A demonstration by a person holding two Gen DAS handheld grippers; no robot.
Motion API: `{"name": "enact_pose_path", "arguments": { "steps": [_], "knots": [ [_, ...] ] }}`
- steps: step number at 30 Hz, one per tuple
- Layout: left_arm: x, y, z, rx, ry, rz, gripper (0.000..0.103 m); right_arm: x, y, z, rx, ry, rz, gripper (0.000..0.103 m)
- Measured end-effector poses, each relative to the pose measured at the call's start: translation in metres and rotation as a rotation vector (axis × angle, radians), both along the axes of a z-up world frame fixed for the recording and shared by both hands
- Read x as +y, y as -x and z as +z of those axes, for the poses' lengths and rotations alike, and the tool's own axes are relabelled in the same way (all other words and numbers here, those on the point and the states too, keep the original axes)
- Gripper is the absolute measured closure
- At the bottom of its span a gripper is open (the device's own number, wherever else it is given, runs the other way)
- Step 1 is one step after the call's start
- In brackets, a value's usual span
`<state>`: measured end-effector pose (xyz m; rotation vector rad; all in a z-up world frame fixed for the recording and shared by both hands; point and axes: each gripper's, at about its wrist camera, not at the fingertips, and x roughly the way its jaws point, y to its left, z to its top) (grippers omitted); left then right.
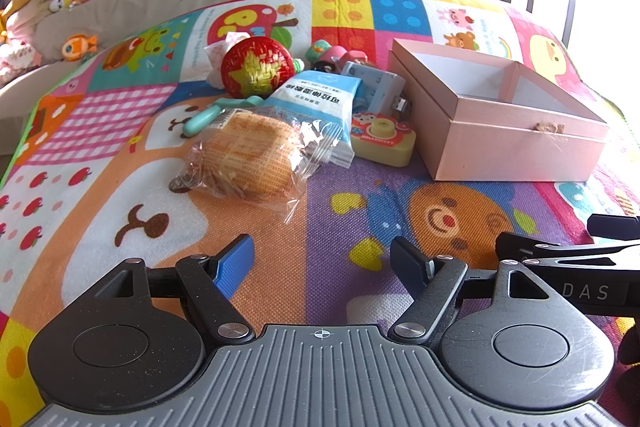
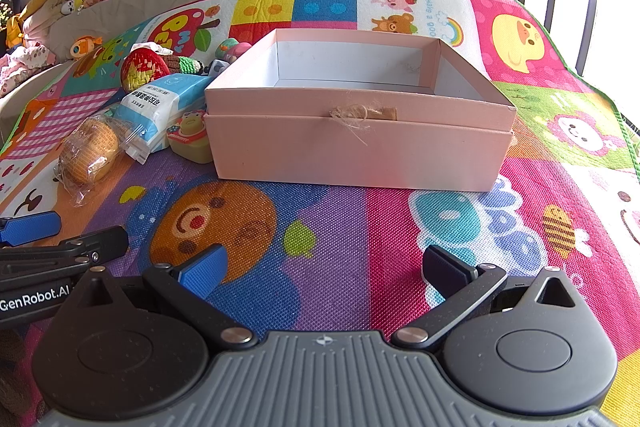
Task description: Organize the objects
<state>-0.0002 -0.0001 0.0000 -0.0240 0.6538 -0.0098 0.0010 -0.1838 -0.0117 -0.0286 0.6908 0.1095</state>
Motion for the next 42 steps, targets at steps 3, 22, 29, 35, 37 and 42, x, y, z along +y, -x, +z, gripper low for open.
{"name": "enact_pose_path", "arguments": {
  "steps": [3,22,29,35,37,42],
  "knots": [
    [0.000,0.000,0.000,0.001,-0.005,0.000,0.022,0.003,0.002,-0.002,0.000,0.000,0.000,0.000],
    [0.016,-0.008,0.050,-0.073,0.039,-0.165,0.023,-0.009,0.013,-0.003,0.103,0.031,0.341,0.000],
    [0.088,-0.152,0.105,-0.167,0.232,0.051,0.026,-0.011,0.016,-0.005,0.085,0.019,0.341,0.000],
    [0.132,-0.265,0.060,0.032,0.335,0.244,0.047,-0.010,0.016,-0.004,0.078,0.020,0.337,0.000],
    [0.126,-0.268,0.041,0.101,0.331,0.200,0.051,-0.010,0.017,-0.004,0.077,0.021,0.337,0.000],
    [0.082,-0.223,0.046,0.139,0.241,-0.066,0.046,-0.009,0.018,-0.003,0.077,0.022,0.337,0.000]
  ]
}}
